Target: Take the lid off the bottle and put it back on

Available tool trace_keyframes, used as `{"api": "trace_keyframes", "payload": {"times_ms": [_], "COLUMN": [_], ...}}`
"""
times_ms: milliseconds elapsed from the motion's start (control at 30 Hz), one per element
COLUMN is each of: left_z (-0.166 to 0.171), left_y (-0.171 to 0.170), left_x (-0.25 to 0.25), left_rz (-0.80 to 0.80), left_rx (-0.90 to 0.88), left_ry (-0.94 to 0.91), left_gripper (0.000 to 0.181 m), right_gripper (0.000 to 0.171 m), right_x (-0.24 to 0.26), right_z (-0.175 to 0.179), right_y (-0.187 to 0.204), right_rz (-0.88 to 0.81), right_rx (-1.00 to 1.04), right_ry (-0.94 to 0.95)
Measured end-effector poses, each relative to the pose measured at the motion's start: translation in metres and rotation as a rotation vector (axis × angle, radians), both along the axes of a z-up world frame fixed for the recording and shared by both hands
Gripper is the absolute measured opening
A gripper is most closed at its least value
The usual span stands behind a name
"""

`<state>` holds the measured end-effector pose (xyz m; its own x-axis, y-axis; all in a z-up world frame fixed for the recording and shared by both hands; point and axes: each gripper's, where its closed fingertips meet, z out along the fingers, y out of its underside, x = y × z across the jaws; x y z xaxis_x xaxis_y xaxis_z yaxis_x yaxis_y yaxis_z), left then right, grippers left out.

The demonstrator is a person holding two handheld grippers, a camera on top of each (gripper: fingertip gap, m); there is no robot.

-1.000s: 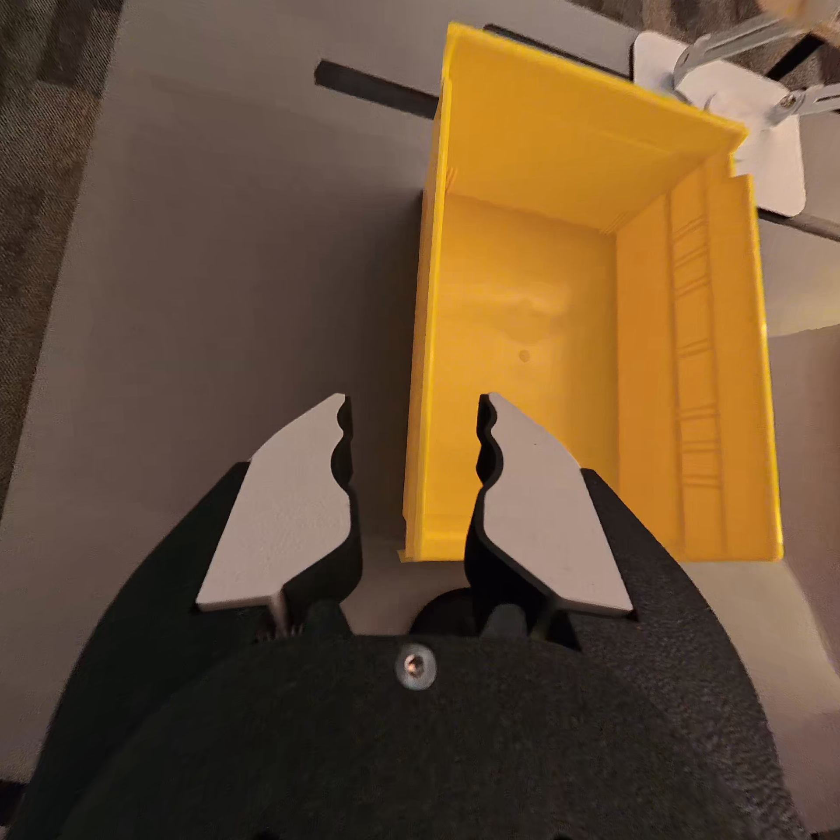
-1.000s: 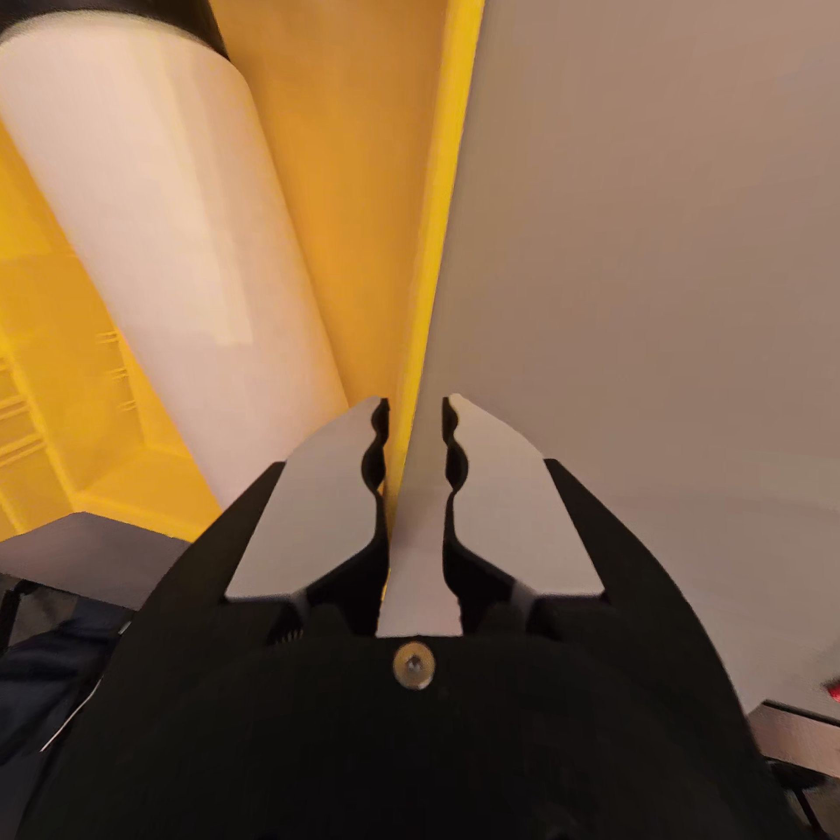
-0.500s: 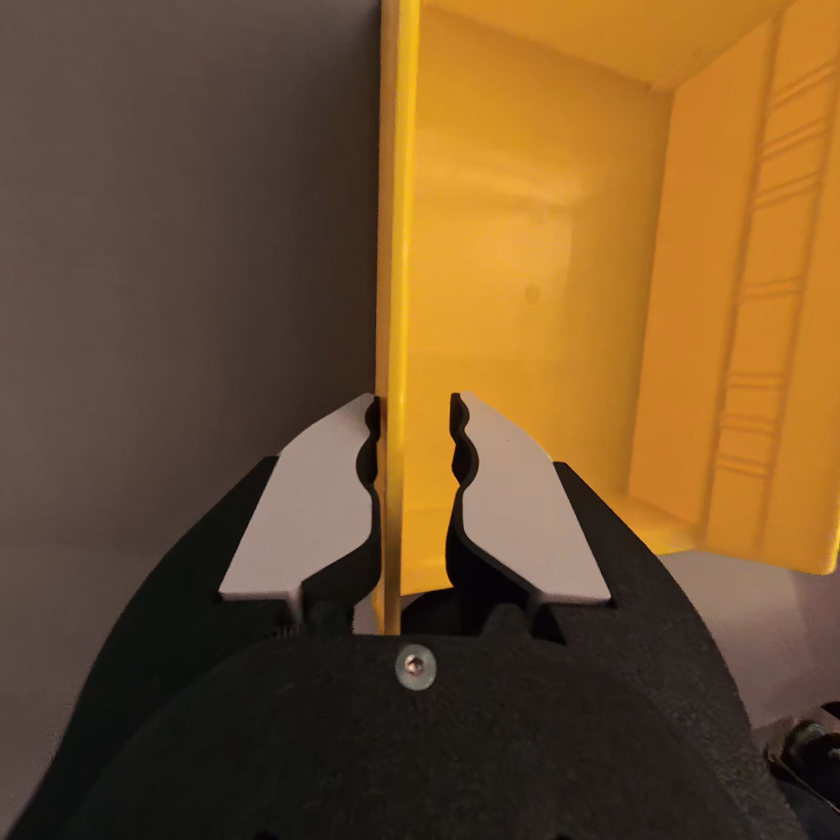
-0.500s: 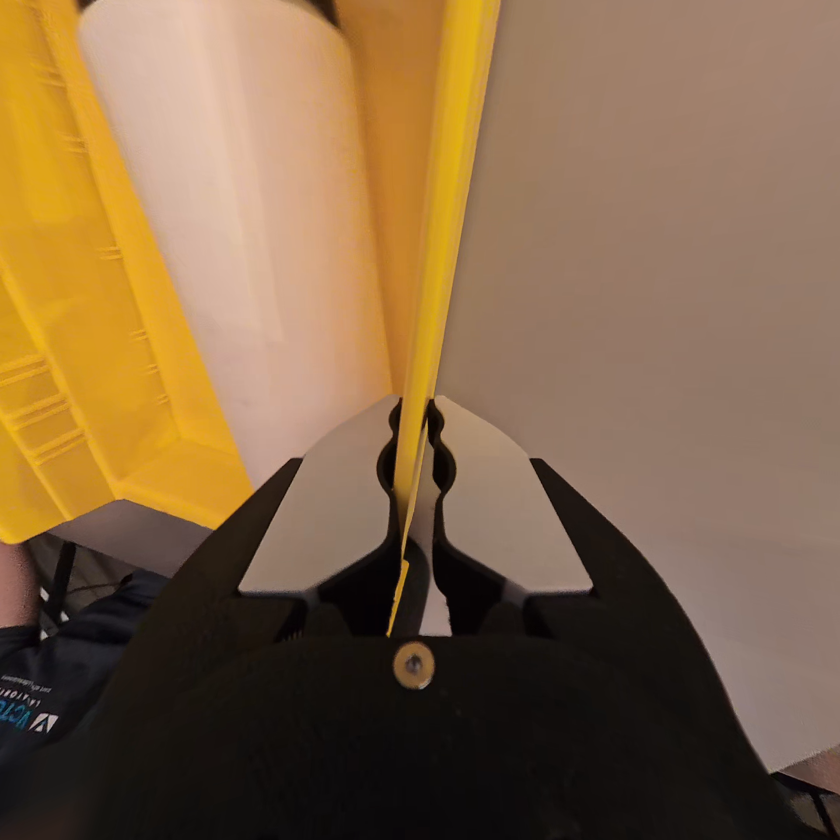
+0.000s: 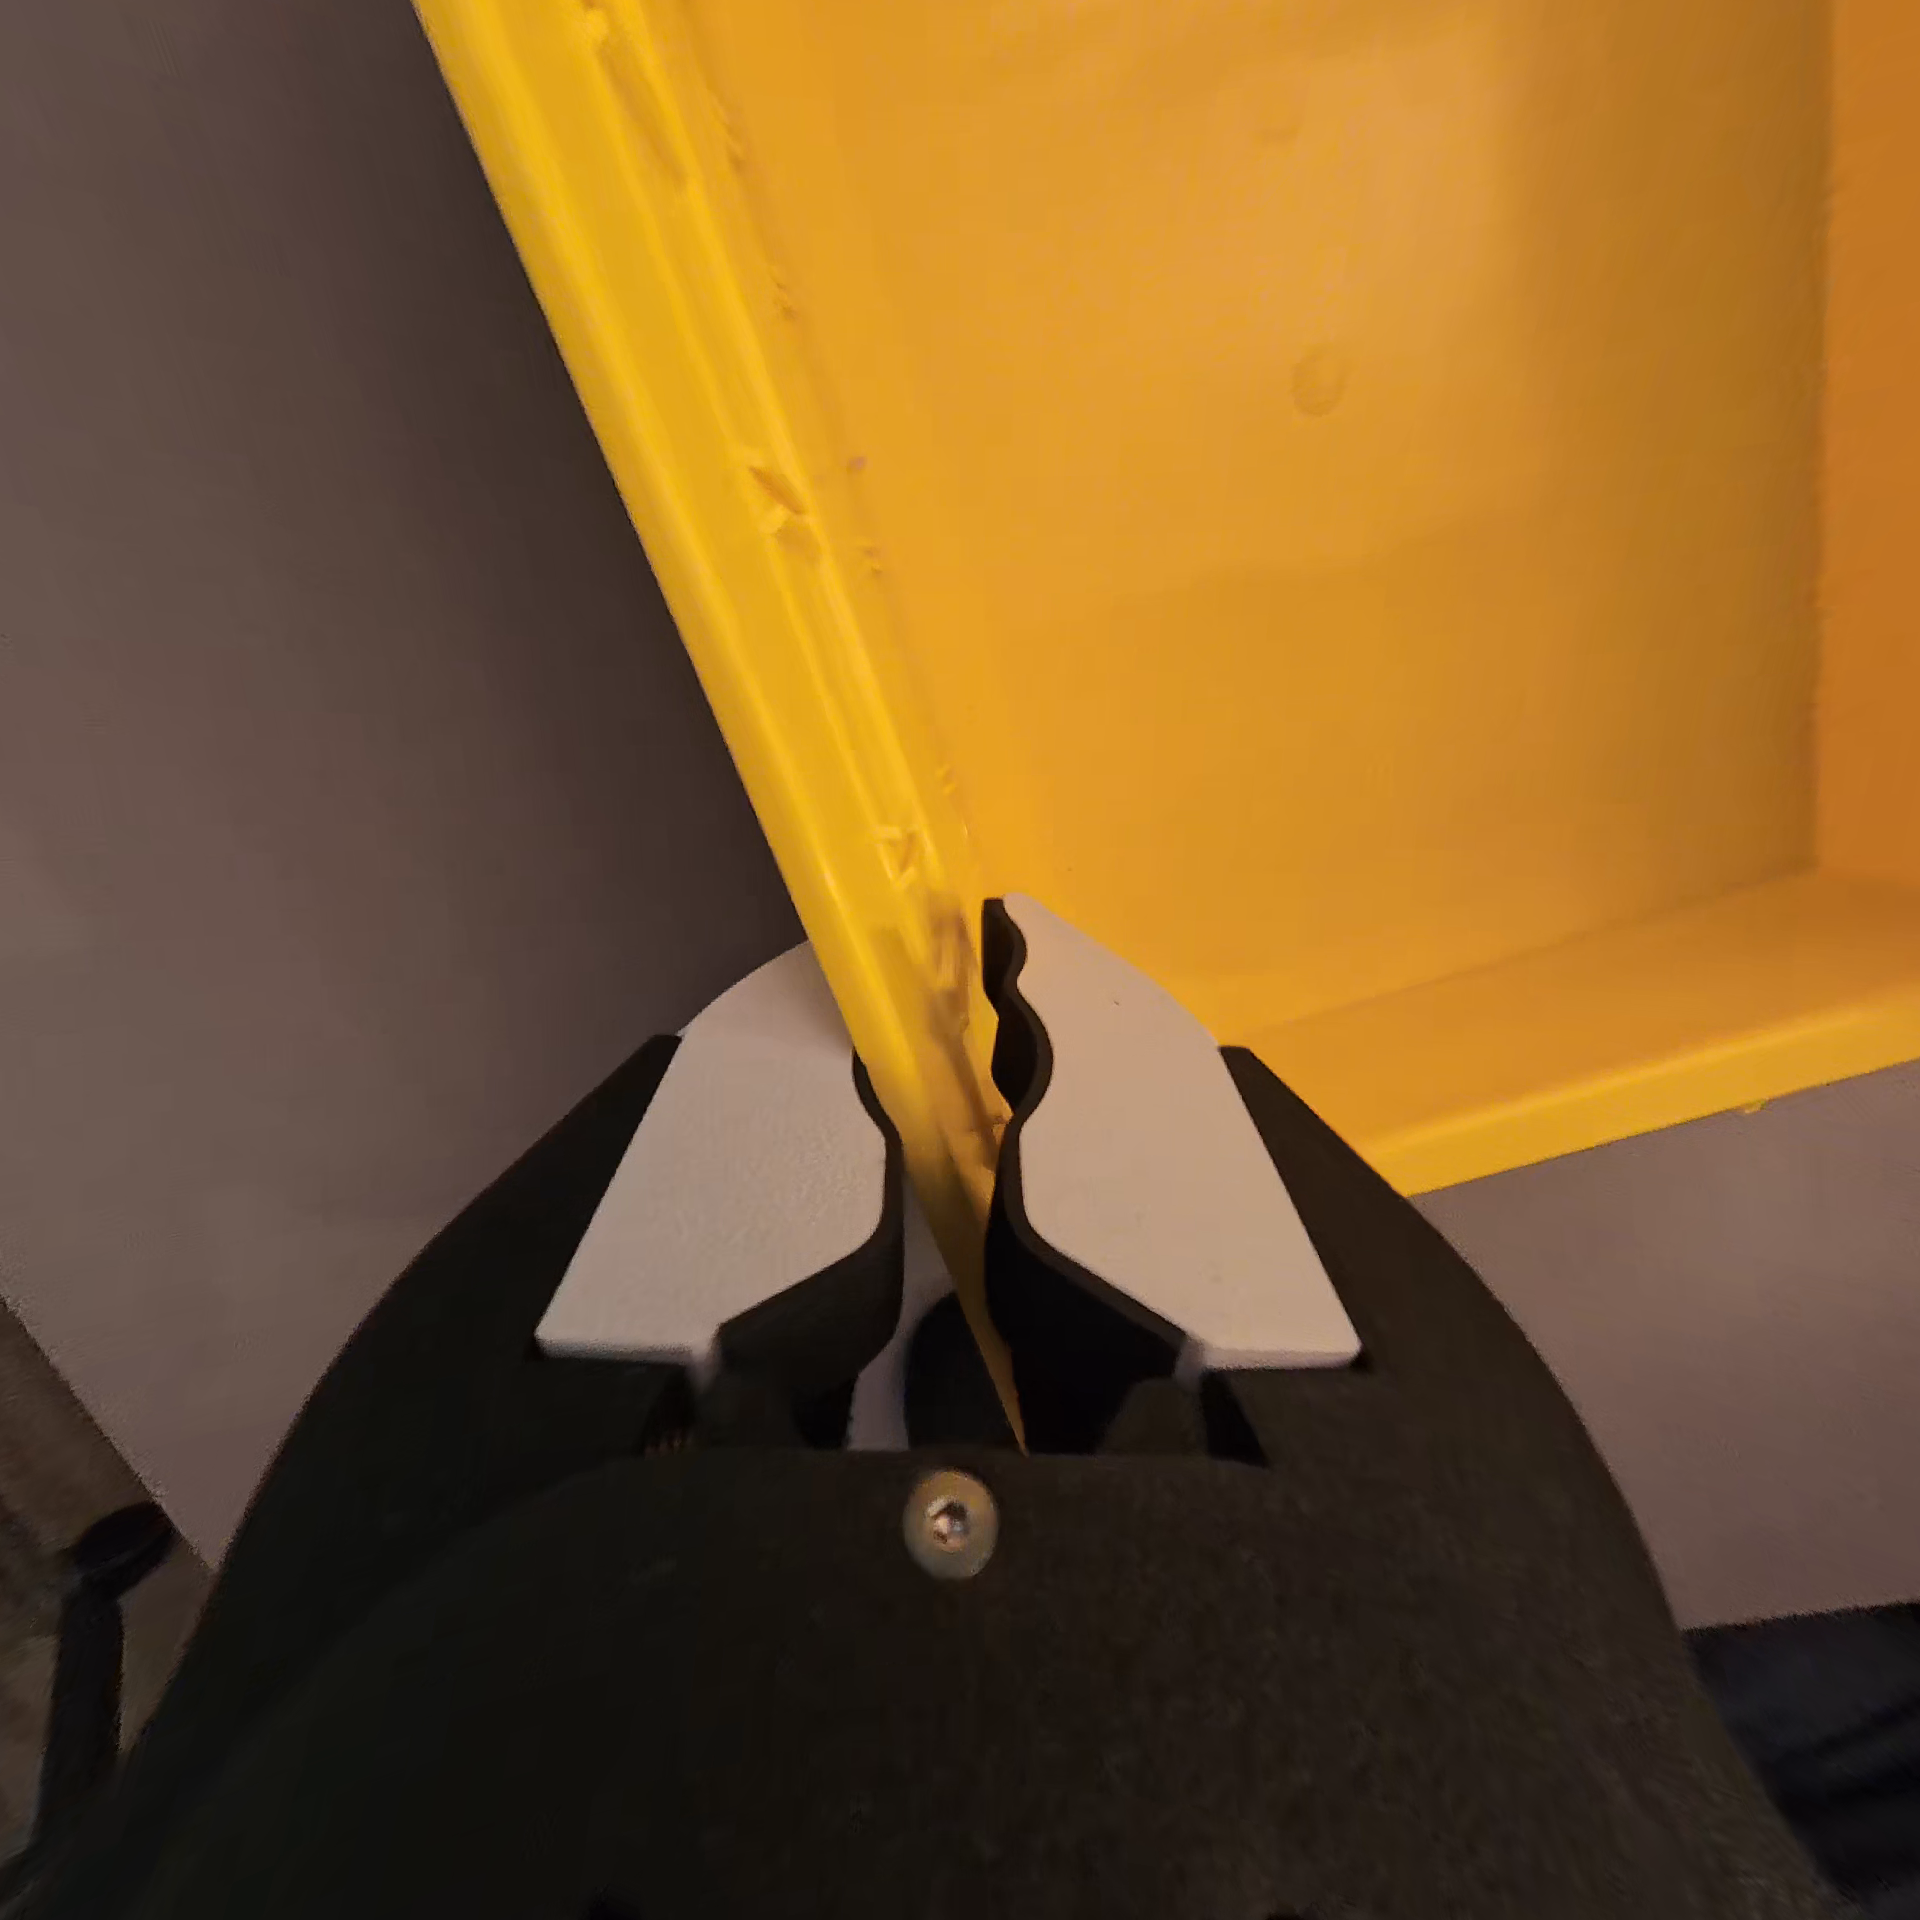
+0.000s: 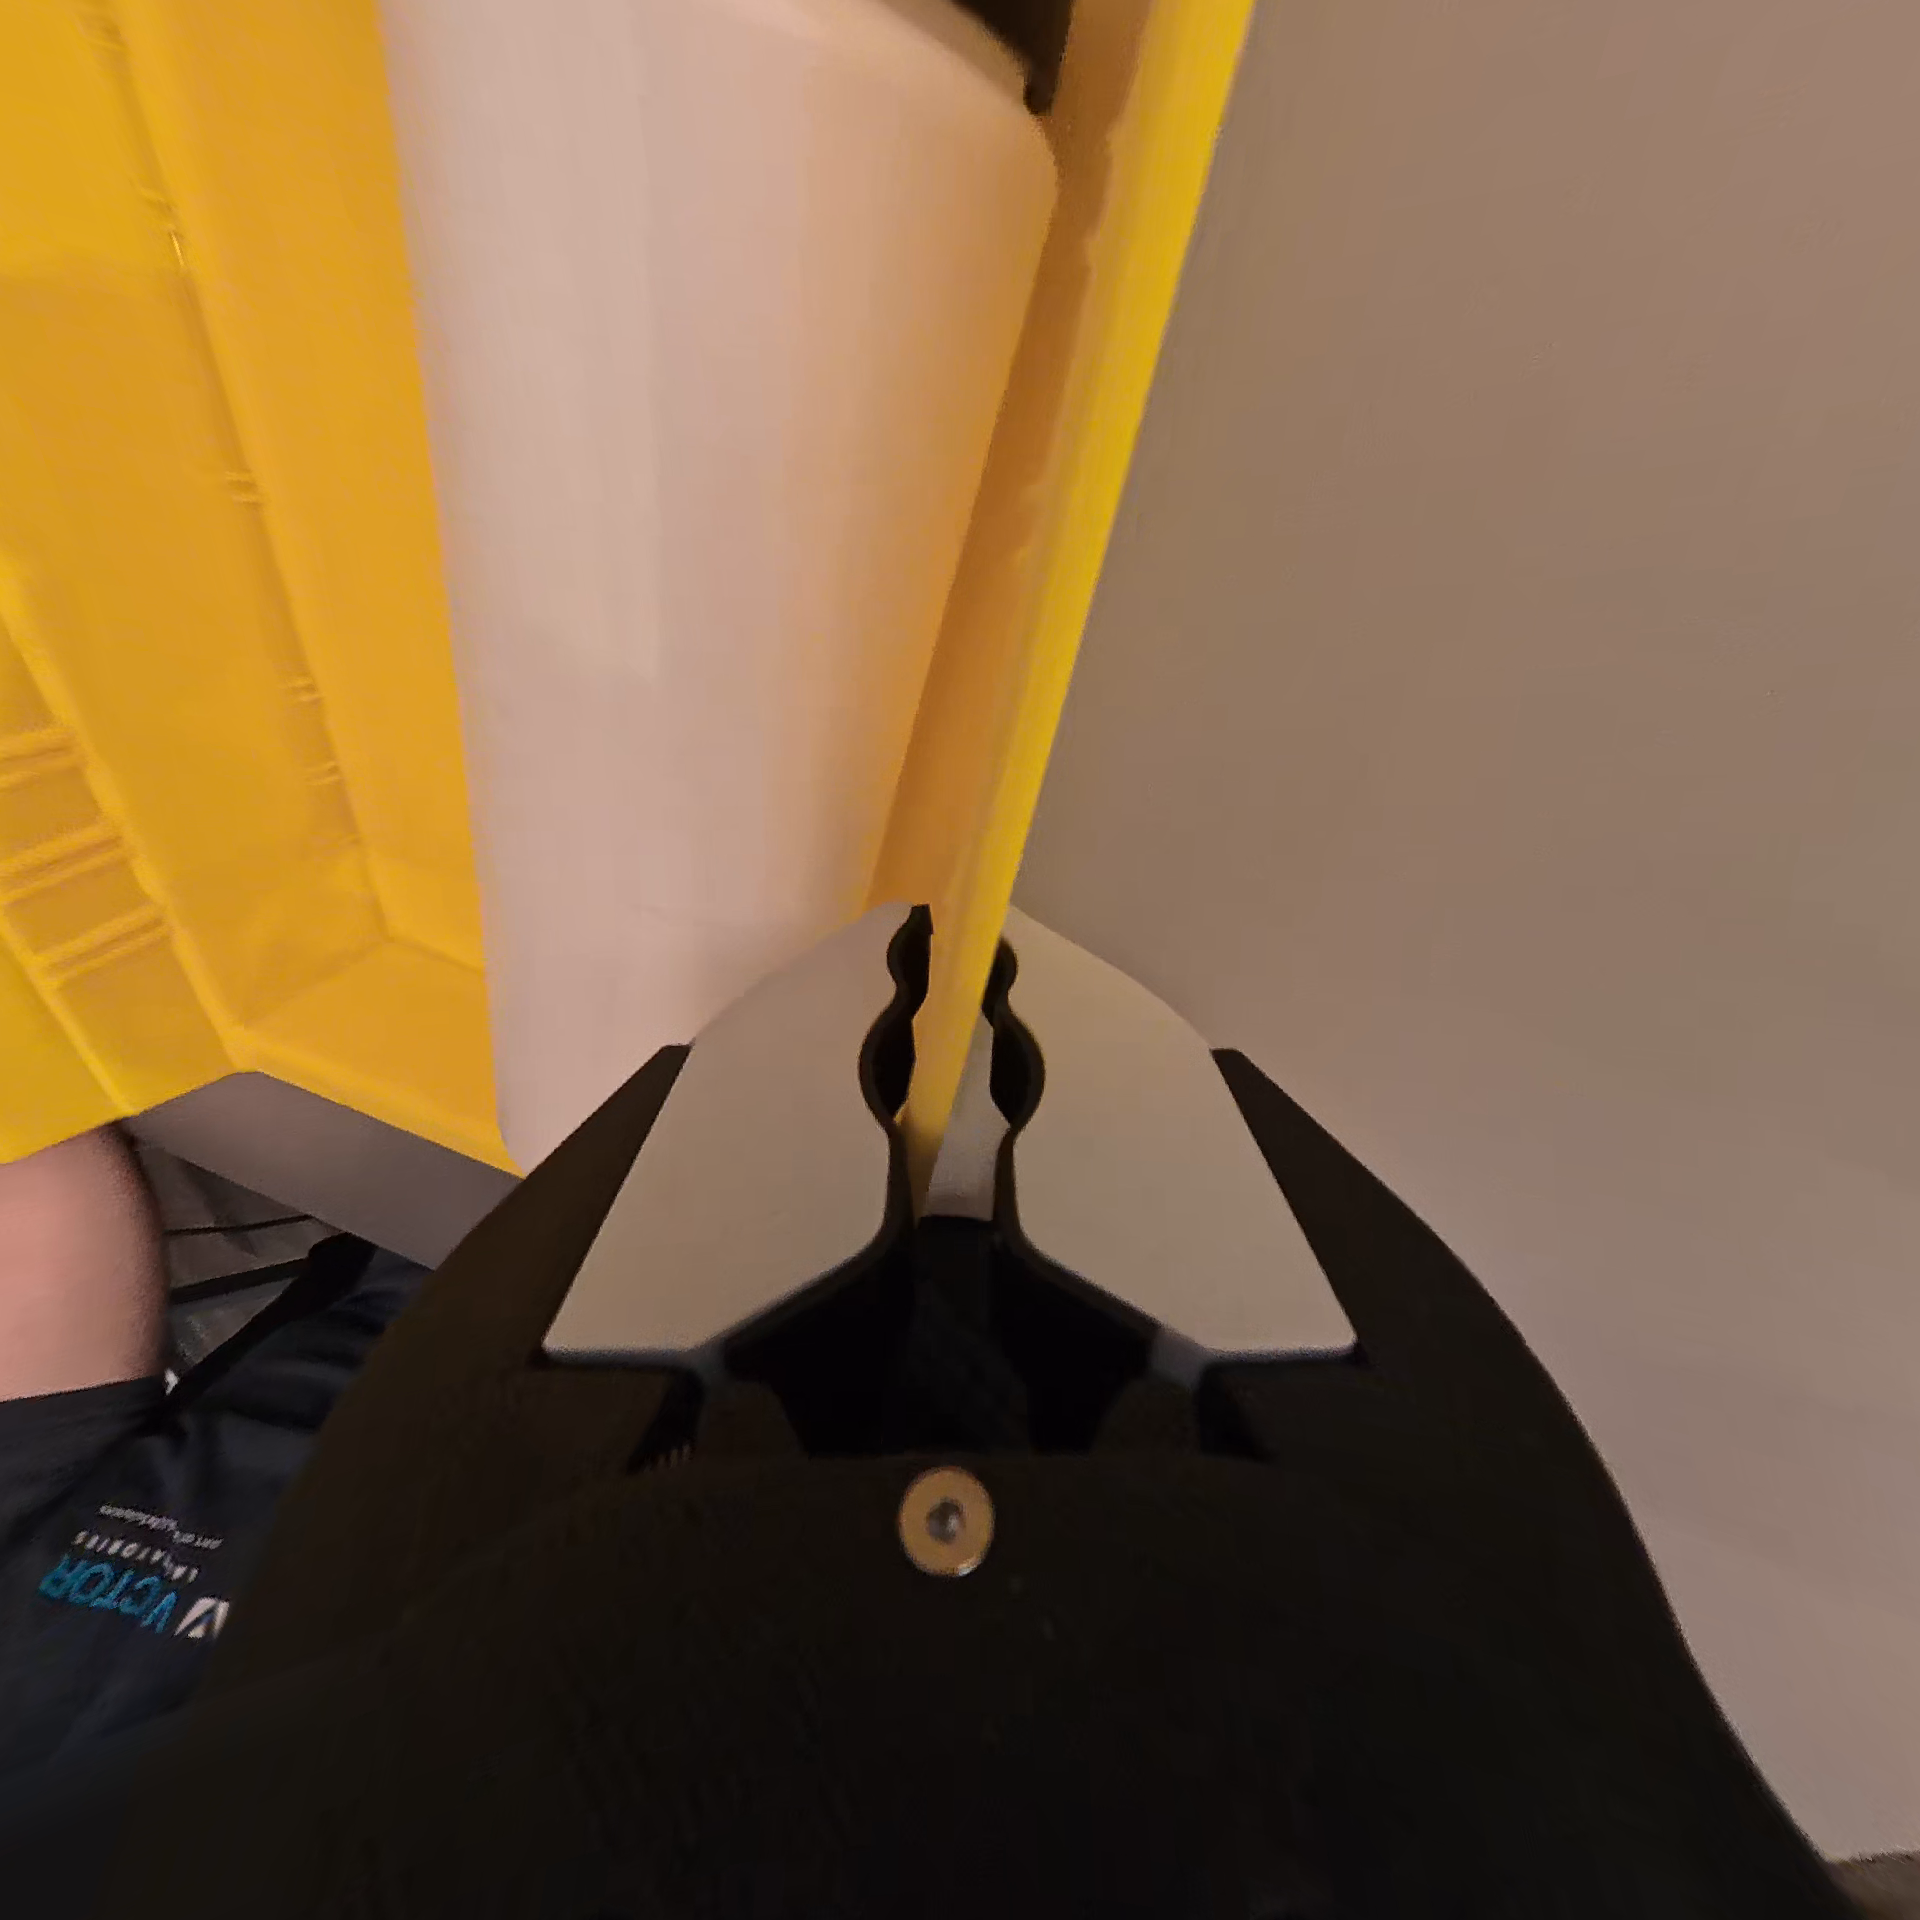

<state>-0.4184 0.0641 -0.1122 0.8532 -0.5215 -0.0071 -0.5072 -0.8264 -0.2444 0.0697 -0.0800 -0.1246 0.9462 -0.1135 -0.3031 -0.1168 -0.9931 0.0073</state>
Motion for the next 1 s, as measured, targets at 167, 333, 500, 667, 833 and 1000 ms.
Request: {"api": "trace_keyframes", "payload": {"times_ms": [167, 333, 500, 667, 833, 1000], "left_z": [-0.001, -0.002, 0.0, 0.023, 0.068, 0.118], "left_y": [-0.013, -0.031, -0.035, -0.029, -0.012, -0.009], "left_x": [0.02, 0.029, 0.039, 0.039, 0.023, 0.024], "left_rz": [-0.063, -0.117, -0.134, -0.075, -0.039, -0.05], "left_rx": [-0.045, -0.103, -0.125, -0.076, 0.158, 0.374], "left_ry": [0.019, 0.059, 0.004, -0.156, -0.223, -0.325], "left_gripper": [0.014, 0.017, 0.019, 0.021, 0.028, 0.029], "right_gripper": [0.015, 0.016, 0.028, 0.031, 0.037, 0.042], "right_x": [-0.004, -0.005, 0.004, 0.019, -0.099, -0.231], "right_z": [0.001, 0.001, 0.009, 0.074, 0.193, 0.151], "right_y": [0.004, 0.006, 0.006, 0.029, 0.056, 0.048], "right_rz": [-0.035, -0.008, 0.033, -0.035, 0.307, 0.497], "right_rx": [0.005, 0.013, 0.057, 0.391, 1.198, 1.061], "right_ry": [0.075, 0.068, 0.007, -0.216, -0.27, 0.041]}}
